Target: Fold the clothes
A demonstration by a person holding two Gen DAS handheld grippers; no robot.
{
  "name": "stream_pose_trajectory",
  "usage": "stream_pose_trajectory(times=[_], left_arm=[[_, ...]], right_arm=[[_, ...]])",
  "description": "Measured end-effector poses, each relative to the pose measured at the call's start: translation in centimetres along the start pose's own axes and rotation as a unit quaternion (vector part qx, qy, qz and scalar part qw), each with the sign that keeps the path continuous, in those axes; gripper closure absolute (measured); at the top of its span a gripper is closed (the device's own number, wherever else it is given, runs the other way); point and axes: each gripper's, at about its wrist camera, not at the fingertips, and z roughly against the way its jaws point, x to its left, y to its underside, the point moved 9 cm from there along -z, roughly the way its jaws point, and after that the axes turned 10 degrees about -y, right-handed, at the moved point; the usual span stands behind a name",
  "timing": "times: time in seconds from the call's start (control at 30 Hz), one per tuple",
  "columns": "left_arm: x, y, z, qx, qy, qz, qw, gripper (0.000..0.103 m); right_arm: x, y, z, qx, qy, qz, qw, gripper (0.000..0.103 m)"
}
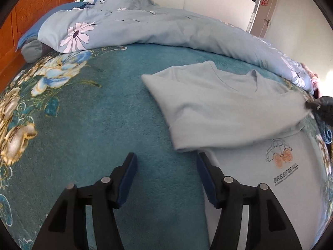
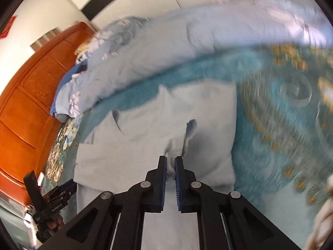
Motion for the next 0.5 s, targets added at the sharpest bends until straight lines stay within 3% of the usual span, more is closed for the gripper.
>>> stream_pose_trajectory(times=[0.1,0.3,0.5], left_arm=[[0.3,0.1,-0.1,0.001,0.002,0.006,1.0,0.042],[0.3,-0.4,0.7,-0.006,0.03,0.041,0.9987,0.042],[-0.6,-2.8,0.8,-0.02,0.037,0.05,0.9978,0.039]], right_arm=[[-1.1,-0.9,1.6,-0.018,0.037,0.014,0.999,0.095],[-3.7,1.6,-0.2,0.021,0.048,-0.013,0.999,0.095],[-5.0,2.3,-0.5,0.021,0.047,-0.032,0.998,0.091]])
